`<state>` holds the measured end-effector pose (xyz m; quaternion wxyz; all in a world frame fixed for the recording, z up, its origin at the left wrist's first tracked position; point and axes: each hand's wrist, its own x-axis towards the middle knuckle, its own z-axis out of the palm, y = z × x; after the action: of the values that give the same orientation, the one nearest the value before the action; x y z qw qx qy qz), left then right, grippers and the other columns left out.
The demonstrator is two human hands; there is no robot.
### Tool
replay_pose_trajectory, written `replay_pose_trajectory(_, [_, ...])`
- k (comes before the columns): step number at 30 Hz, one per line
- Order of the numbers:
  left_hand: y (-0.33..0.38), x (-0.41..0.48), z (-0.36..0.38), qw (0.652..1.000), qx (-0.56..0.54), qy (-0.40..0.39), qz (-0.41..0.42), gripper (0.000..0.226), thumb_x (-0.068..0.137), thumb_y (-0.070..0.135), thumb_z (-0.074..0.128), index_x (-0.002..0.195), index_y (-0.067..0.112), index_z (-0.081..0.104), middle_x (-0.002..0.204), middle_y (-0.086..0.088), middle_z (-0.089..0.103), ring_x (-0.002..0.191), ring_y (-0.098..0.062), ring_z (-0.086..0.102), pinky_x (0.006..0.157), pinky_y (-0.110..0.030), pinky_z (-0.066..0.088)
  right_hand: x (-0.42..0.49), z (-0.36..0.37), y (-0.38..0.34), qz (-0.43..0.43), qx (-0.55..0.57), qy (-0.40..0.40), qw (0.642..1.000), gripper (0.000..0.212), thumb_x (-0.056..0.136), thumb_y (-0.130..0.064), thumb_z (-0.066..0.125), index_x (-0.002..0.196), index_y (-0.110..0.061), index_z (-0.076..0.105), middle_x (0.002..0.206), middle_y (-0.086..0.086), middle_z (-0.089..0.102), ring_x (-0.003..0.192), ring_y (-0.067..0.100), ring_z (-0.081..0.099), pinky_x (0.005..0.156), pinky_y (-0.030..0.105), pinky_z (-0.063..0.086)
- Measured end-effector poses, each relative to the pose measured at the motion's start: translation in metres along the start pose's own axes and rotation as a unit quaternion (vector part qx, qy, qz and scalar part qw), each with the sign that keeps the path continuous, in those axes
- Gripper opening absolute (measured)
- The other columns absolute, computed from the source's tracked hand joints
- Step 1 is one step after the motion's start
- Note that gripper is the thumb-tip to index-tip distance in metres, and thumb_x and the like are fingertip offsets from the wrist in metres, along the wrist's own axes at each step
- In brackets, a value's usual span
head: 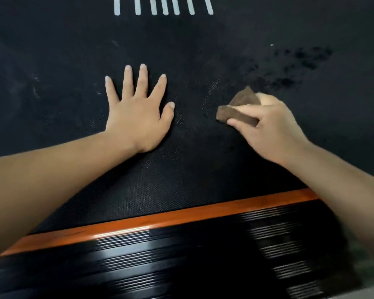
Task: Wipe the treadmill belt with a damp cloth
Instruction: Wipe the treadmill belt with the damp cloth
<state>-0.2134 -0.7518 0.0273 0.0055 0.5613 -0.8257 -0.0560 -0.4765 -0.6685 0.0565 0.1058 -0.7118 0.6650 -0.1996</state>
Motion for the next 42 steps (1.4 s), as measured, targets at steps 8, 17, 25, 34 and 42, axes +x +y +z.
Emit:
replay_pose_trajectory(8, [0.000, -0.017, 0.001, 0.999, -0.009, 0.012, 0.036, 0.069, 0.103, 0.056, 0.017, 0.164, 0.024, 0.018, 0.171, -0.019, 0.008, 0.158, -0.041, -0.002, 0.123, -0.068, 0.000, -0.041, -0.001, -0.048, -0.061, 0.028, -0.137, 0.988, 0.033, 0.089, -0.039, 0.070, 0.122, -0.038, 0.070, 0.104, -0.001, 0.058, 0.092, 0.004, 0.033, 0.088, 0.019, 0.029])
replay_pose_trajectory(17, [0.004, -0.032, 0.000, 0.999, -0.026, 0.006, 0.033, 0.065, 0.104, 0.055, 0.023, 0.162, 0.025, 0.024, 0.171, -0.017, 0.009, 0.158, -0.038, -0.002, 0.121, -0.070, -0.003, -0.060, -0.009, -0.038, -0.058, 0.059, -0.146, 0.986, 0.040, 0.083, -0.060, 0.056, 0.117, -0.044, 0.071, 0.106, -0.009, 0.057, 0.097, 0.004, 0.042, 0.094, 0.019, 0.031])
replay_pose_trajectory(25, [0.052, 0.011, -0.011, 0.997, -0.067, 0.027, -0.025, 0.061, 0.106, 0.051, 0.029, 0.160, 0.024, 0.025, 0.172, -0.017, 0.006, 0.158, -0.036, -0.005, 0.120, -0.070, -0.009, -0.032, -0.030, 0.039, -0.072, 0.015, -0.040, 0.996, 0.033, 0.086, -0.041, 0.074, 0.119, -0.046, 0.066, 0.105, 0.003, 0.064, 0.100, 0.018, 0.055, 0.093, 0.048, 0.047])
replay_pose_trajectory(34, [0.080, 0.072, -0.001, 0.991, -0.079, 0.022, -0.103, 0.059, 0.105, 0.051, 0.023, 0.160, 0.030, 0.025, 0.173, -0.012, 0.006, 0.159, -0.035, -0.006, 0.121, -0.068, -0.010, 0.018, -0.028, 0.071, -0.155, -0.028, -0.025, 0.987, 0.035, 0.089, -0.054, 0.057, 0.114, -0.036, 0.075, 0.099, 0.008, 0.063, 0.089, 0.032, 0.061, 0.081, 0.043, 0.050])
replay_pose_trajectory(42, [0.097, 0.089, -0.002, 0.980, -0.110, 0.061, -0.155, 0.041, 0.104, 0.042, 0.034, 0.140, 0.024, 0.040, 0.157, -0.010, 0.029, 0.154, -0.035, 0.011, 0.117, -0.074, -0.004, 0.018, -0.019, 0.066, -0.179, 0.024, -0.080, 0.980, 0.030, 0.090, -0.055, 0.056, 0.108, -0.039, 0.074, 0.097, 0.003, 0.060, 0.093, 0.026, 0.056, 0.088, 0.042, 0.044])
